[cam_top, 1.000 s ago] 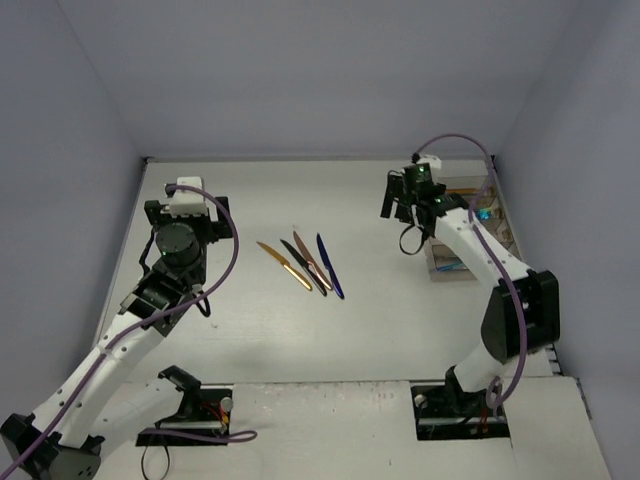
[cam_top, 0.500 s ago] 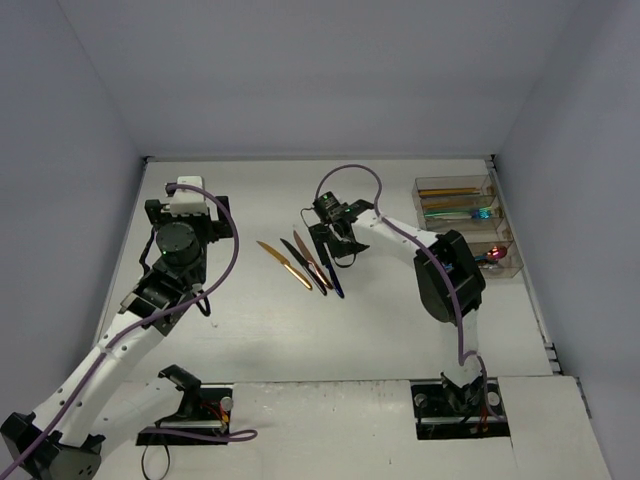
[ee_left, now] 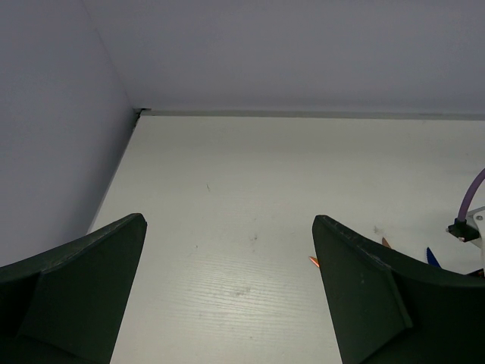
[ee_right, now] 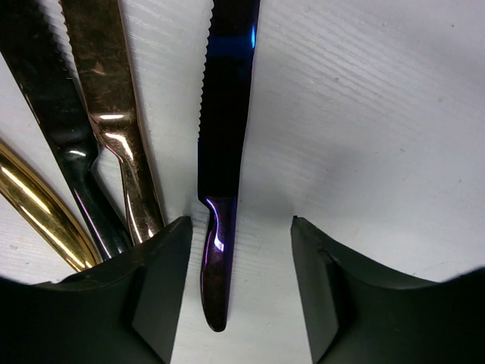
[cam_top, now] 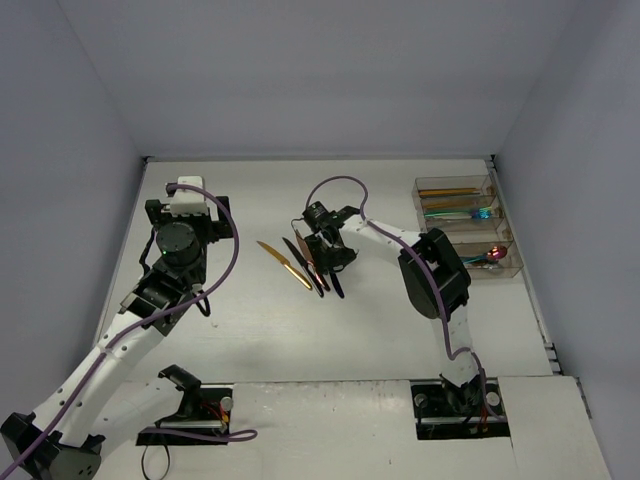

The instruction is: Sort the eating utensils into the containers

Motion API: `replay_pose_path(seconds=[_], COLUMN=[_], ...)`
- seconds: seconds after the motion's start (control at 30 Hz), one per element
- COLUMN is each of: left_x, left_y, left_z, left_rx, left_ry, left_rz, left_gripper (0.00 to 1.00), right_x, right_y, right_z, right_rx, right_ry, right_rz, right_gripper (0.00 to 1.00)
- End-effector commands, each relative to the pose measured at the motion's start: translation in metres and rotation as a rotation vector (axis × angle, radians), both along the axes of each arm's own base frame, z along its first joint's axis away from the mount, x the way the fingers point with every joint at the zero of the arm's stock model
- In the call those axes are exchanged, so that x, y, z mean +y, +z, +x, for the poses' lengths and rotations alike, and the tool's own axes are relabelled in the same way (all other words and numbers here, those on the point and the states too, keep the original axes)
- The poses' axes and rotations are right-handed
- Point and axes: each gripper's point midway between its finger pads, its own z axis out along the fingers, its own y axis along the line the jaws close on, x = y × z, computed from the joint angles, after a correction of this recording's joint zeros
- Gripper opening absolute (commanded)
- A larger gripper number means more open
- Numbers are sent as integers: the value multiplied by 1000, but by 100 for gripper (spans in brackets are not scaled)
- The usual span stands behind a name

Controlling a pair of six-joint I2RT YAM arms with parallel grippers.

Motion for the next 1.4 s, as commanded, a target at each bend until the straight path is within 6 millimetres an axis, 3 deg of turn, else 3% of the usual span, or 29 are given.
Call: replay_pose_path(seconds=[0.0, 0.2, 0.53, 0.67, 0.73, 0.87, 0.97, 1.13, 1.37], left_x=[2, 1, 2, 3, 3, 4, 3, 3, 2], left_y=[28, 28, 29, 30, 29, 30, 31, 30, 28], left_z=[0, 1, 0, -1, -1, -1, -1, 0, 1], left_rx=[-82, -81, -83, -85, -84, -87, -88, -85, -82], left_ry=[6, 4, 9, 11, 12, 12, 12, 12, 9], left_rz=[-51, -52, -49, -48, -46, -48, -48, -48, -49], left_gripper=[90, 90, 90, 90, 90, 90, 90, 90, 90], right_x=[-3, -7, -7, -11, -16, -28, -35, -46, -96], right_y=[-8, -25, -52, -62, -64, -55, -33, 48, 122], right_z=[-9, -21, -23, -23, -20, -8, 8, 47, 79], right_rx=[46, 106, 179, 200, 195, 160, 107, -84, -257], right_ry=[7, 15, 27, 18, -1, -46, -93, -186, -407], right_rz=[-20, -32, -35, -53, -66, -77, -42, 63, 187], right_gripper=[48, 39, 24, 10, 0, 0, 0, 0, 0])
